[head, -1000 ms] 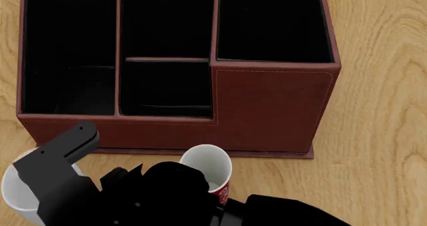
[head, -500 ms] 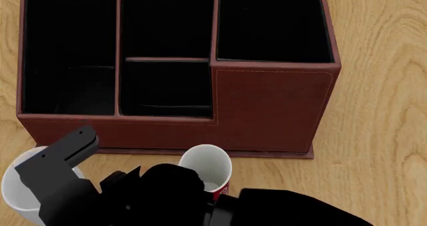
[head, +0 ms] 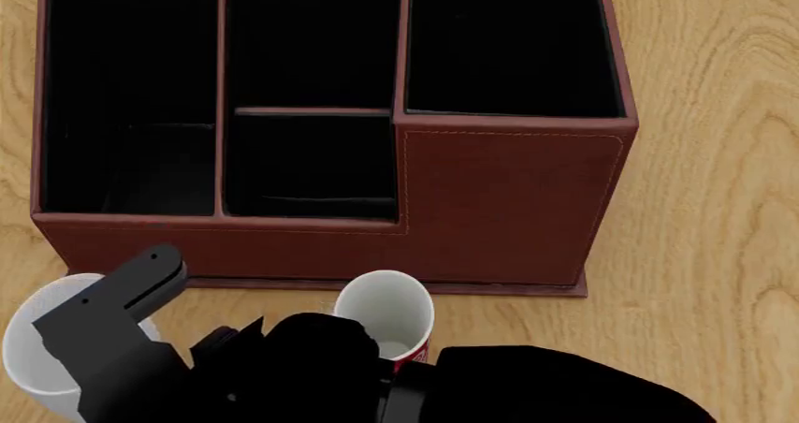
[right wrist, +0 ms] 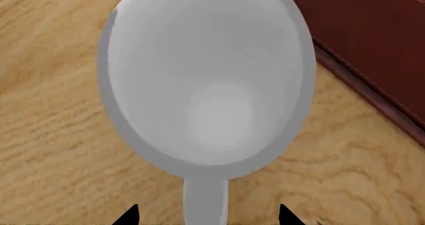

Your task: Pick up the white mug and place it to the right of the caddy.

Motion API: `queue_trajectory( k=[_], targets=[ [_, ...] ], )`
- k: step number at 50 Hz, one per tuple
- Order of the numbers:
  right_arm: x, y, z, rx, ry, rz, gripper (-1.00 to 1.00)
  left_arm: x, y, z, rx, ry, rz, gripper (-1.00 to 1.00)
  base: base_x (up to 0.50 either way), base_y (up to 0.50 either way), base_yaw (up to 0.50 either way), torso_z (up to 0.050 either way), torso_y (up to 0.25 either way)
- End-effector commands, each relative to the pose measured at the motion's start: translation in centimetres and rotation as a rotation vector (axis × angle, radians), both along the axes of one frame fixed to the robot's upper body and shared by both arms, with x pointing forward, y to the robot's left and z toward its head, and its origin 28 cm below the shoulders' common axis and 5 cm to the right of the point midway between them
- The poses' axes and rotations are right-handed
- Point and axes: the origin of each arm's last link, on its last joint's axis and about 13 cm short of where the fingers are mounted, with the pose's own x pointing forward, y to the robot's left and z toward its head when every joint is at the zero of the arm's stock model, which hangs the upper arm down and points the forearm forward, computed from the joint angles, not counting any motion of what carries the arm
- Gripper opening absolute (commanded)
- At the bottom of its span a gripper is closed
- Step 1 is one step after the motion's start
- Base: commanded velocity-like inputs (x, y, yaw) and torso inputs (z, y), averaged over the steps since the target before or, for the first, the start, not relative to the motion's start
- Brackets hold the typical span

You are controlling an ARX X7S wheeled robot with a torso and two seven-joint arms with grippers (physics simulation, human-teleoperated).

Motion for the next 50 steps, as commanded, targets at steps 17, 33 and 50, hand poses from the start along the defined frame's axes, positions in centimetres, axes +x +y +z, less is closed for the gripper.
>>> queue_trajectory(
  k=[17,33,50],
  targets=[
    [-0.3,0.0,0.0,-0.018,-0.034,0.01,-1.0,0.4,-0.2,-0.5,-0.004,0.02,-0.019,1.0,0.0,0.0,0.0,0.0,0.0],
    [-1.5,0.0,1.1,-0.022,-0.1,0.035,-1.0,-0.2,-0.2,-0.2,-0.005,0.007,-0.02,1.0,0.0,0.0,0.0,0.0,0.0],
    [-3.2,-0.7,3.0,0.001,-0.177,0.052,-1.0,-0.8,-0.4,0.2,0.0,-0.004,-0.024,1.0,0.0,0.0,0.0,0.0,0.0]
  ],
)
